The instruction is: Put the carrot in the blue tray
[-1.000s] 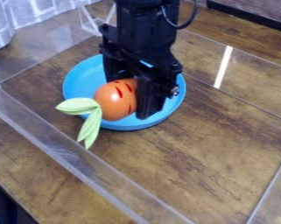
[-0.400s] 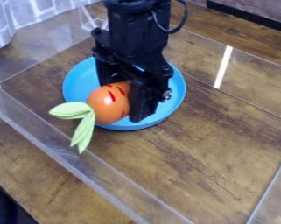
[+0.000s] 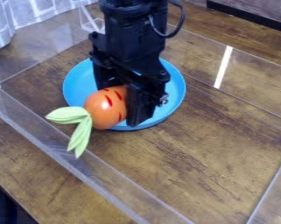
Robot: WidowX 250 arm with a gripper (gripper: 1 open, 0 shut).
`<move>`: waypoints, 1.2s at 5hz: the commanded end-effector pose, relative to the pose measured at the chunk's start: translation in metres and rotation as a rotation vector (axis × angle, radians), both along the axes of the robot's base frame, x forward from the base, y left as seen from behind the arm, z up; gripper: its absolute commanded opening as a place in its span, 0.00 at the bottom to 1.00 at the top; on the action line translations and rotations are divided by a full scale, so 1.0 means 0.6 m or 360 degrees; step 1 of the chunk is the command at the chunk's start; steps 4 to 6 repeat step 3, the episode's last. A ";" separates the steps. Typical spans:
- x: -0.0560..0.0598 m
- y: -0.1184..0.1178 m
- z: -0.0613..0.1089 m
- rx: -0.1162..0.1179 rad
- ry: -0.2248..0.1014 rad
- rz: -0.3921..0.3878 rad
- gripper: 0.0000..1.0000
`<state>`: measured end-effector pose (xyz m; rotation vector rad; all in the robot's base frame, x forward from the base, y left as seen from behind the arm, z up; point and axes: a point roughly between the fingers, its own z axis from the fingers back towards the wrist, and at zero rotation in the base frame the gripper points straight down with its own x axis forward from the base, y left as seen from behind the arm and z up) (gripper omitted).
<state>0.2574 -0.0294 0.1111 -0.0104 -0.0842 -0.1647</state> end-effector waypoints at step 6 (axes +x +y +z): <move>-0.003 0.012 0.021 -0.0023 -0.0107 0.0050 0.00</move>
